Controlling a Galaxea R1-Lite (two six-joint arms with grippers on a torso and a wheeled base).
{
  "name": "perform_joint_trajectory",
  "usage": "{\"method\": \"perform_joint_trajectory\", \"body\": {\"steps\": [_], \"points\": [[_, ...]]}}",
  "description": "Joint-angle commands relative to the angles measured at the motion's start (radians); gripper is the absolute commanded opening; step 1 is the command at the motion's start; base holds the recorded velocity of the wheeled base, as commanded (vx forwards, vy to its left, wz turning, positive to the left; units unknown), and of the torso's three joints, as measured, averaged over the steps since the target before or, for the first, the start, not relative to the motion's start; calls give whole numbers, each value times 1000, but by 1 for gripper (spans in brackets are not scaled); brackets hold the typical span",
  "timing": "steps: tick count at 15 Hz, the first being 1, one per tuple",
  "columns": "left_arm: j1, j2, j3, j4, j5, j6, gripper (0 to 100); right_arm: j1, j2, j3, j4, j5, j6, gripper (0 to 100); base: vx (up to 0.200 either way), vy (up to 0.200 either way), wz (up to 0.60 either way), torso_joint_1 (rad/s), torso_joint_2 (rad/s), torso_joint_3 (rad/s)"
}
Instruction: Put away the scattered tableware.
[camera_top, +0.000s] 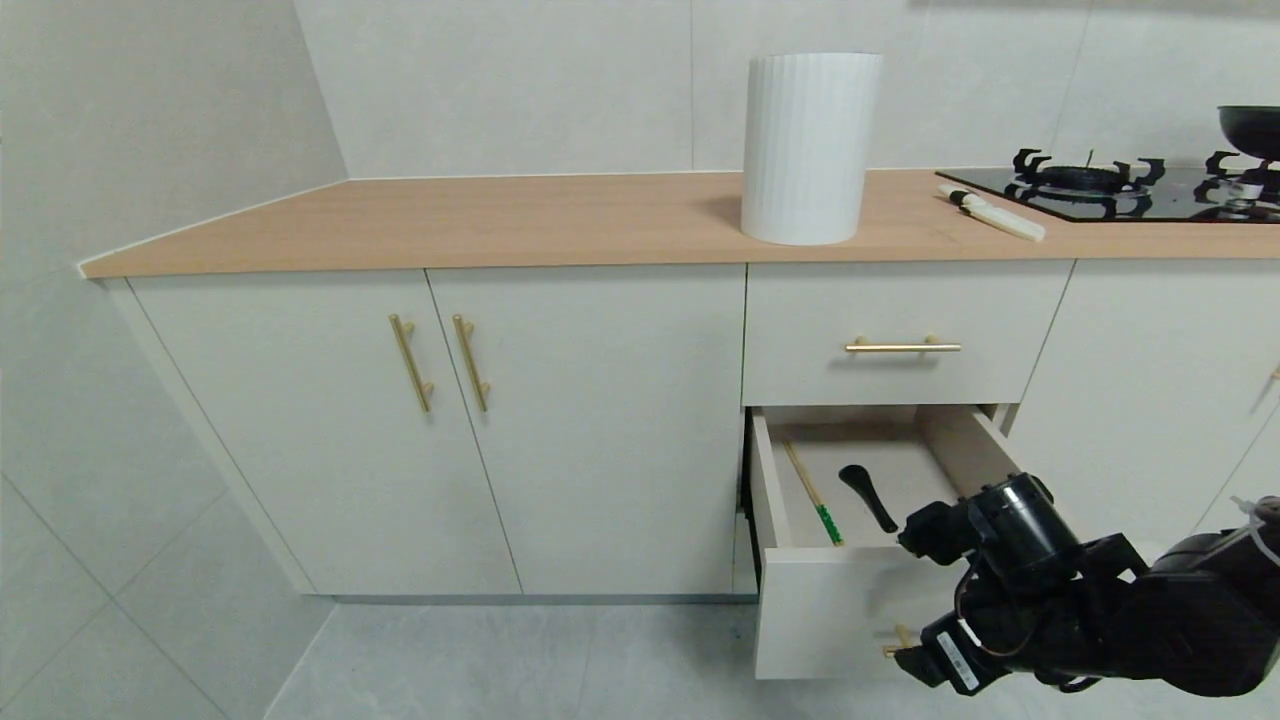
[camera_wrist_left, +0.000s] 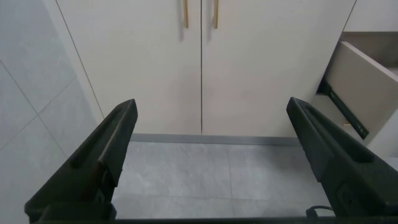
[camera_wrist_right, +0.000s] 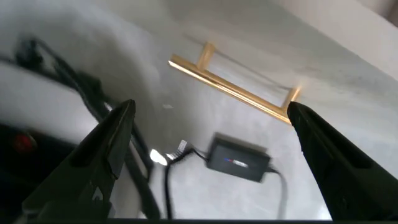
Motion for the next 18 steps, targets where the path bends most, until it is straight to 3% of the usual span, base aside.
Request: {"method": "perform_joint_trajectory", "body": {"steps": [1,3,6,11,18], "points": [[0,2,0,0,1,0,100,0,37,-35,1,-2,37,100,0,0,0,0,0,0],[0,2,0,0,1,0,100,0,72,-64,-8,-24,72,100,0,0,0,0,0,0],[0,2,0,0,1,0,100,-3,139,-81,-129,-88,129,100,0,0,0,0,0,0],[0,2,0,0,1,0,100,-21,172,-86,-255,-104,155,100,0,0,0,0,0,0],[0,2,0,-2,1,0,100,-61,251,-213,-287,-170,315,100,0,0,0,0,0,0]]}}
